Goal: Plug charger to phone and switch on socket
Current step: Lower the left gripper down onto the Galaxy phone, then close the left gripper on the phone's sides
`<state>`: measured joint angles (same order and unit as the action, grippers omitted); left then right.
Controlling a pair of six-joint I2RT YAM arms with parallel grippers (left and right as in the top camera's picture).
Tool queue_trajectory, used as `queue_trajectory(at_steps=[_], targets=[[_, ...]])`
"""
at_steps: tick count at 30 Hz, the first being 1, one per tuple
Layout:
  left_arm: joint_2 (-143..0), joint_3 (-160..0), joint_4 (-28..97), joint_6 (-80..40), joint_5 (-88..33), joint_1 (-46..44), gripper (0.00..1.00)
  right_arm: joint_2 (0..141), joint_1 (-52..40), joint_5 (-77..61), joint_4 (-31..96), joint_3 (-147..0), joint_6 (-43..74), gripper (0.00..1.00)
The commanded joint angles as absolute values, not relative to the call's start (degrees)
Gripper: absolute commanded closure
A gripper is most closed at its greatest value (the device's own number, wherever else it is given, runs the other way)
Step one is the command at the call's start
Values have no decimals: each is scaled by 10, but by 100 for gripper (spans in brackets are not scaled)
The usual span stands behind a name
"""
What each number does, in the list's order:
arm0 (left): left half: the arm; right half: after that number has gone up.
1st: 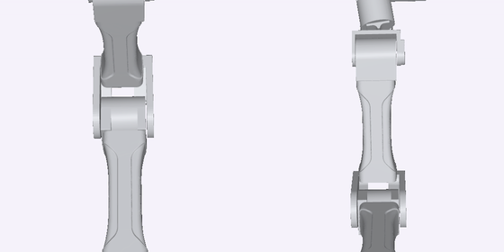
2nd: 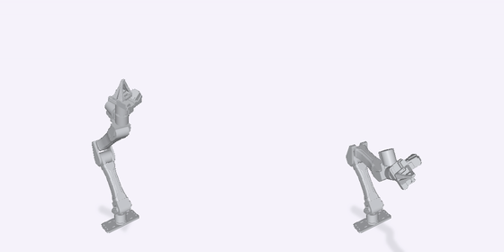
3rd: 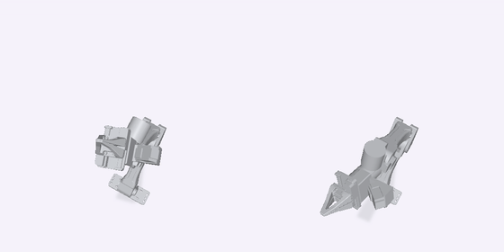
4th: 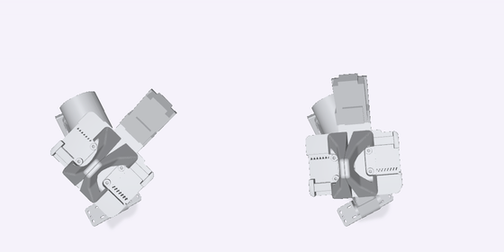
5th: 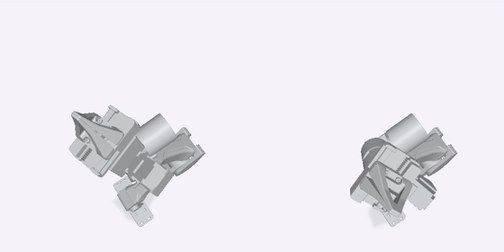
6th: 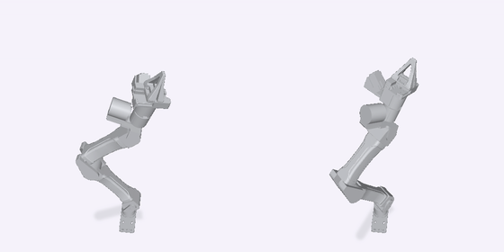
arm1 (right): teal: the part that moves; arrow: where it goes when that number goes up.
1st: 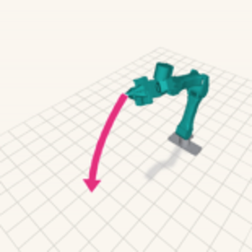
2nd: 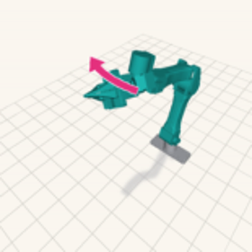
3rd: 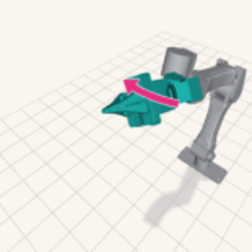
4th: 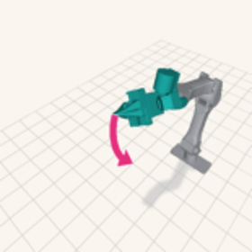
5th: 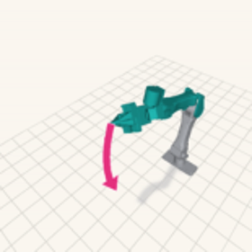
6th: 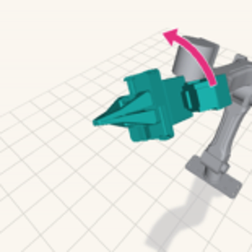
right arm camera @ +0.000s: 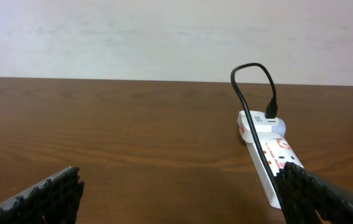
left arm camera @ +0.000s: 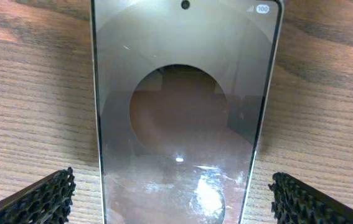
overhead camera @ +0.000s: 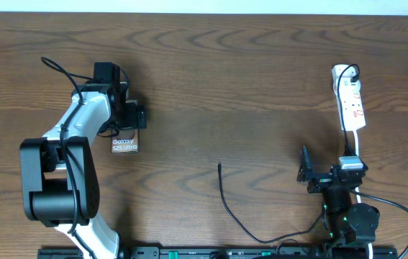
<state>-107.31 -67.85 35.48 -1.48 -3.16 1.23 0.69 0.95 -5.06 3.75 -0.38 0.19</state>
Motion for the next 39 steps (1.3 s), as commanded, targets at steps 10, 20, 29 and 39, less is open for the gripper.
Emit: queue_trajectory(at_steps=[10, 20, 29, 39], targets=[[-1079, -677, 343, -15, -20, 11, 2, 4, 8, -44, 40, -3, -5, 1], [-1101, -677, 349, -11, -19, 11, 2, 4, 8, -44, 40, -3, -5, 1], [-1103, -677, 342, -7, -18, 11, 2, 4, 8, -44, 40, -3, -5, 1], [-1110, -677, 342, -7, -19, 11, 2, 4, 8, -44, 40, -3, -5, 1]])
